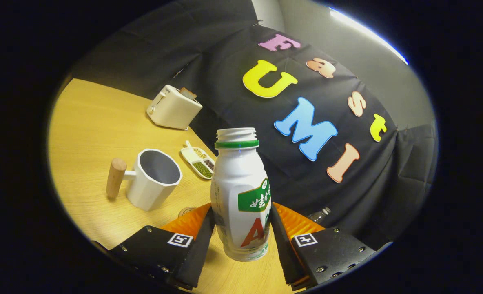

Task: Take the bottle from table, then pour the juice into the cup, finally place the bottle on the coaster

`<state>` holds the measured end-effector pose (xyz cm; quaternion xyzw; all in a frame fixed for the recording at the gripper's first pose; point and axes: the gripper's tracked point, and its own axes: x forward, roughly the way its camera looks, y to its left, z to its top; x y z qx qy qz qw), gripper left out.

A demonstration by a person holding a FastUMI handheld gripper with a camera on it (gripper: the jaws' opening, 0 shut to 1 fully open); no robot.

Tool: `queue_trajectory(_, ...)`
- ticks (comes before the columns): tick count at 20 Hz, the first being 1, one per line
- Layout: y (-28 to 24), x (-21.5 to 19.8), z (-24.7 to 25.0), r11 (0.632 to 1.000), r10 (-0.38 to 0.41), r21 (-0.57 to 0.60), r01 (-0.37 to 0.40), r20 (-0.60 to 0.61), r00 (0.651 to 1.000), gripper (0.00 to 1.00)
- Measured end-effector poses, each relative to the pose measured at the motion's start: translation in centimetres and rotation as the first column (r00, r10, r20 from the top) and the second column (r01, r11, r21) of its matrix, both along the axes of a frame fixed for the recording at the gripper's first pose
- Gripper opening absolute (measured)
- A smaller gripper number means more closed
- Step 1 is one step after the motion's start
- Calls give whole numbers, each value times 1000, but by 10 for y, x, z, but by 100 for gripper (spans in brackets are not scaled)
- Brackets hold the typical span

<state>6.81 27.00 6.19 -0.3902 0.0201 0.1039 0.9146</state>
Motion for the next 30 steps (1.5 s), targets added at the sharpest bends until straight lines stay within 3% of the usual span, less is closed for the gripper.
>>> queue_trajectory(6,1,8,-1,988,-31,-149,35,30,999,75)
queue_trajectory(12,3,13,8,932,-34,-355,80,135,990,75)
queue_trajectory(30,9,25,9,816,-17,-561,139,217,976,75)
